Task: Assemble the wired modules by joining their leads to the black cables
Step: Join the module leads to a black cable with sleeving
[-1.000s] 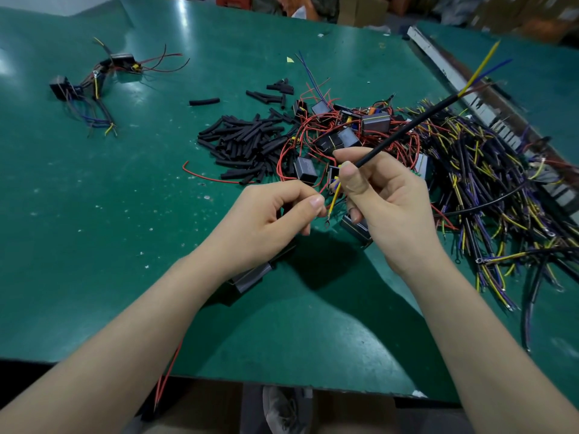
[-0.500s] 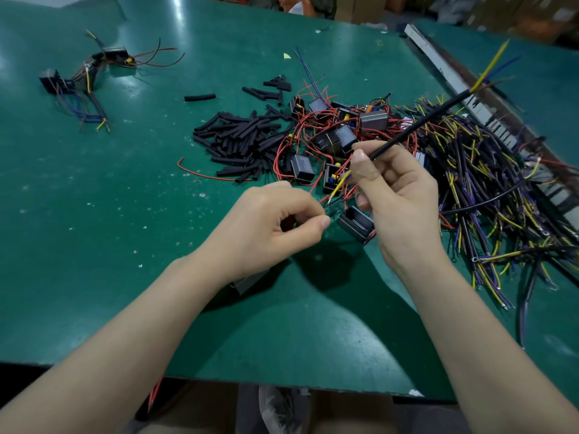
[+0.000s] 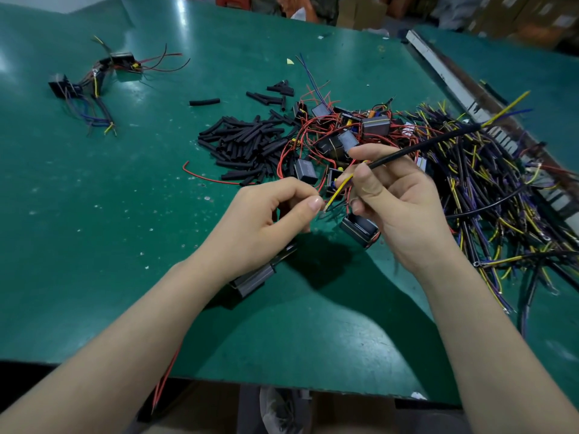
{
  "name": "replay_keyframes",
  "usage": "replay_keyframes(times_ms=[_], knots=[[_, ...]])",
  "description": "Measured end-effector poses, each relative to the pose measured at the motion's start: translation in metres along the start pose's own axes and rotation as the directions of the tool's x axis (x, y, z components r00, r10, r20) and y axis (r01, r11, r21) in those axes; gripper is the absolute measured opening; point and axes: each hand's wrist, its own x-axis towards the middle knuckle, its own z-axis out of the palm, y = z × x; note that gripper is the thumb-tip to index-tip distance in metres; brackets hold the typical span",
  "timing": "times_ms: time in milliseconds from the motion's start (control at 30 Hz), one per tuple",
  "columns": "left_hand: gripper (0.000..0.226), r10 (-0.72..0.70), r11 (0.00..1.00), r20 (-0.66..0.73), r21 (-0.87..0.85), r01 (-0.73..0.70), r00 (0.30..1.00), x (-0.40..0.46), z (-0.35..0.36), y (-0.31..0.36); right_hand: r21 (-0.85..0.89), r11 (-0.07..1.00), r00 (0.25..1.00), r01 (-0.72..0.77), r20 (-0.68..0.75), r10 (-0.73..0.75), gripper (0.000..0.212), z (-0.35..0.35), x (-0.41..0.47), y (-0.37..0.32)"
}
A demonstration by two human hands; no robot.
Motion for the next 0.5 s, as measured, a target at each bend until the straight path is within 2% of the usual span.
replay_keyframes(times_ms=[167, 500], knots=[[0.012, -0.02, 1.0, 0.026, -0.017, 0.021, 0.999, 0.0, 0.0003, -0.0018, -0.1, 0.992, 0.997, 0.072, 0.023, -0.07, 0.016, 0.0047, -0.0022, -0.0023], [0.008, -0.098, 0.989, -0.01, -0.113, 0.096, 0.995, 0.0039, 0.0022, -0.0022, -0.056, 0.995, 0.994, 0.082, -0.073, -0.086, 0.009, 0.0105, -0.0027, -0.0003]])
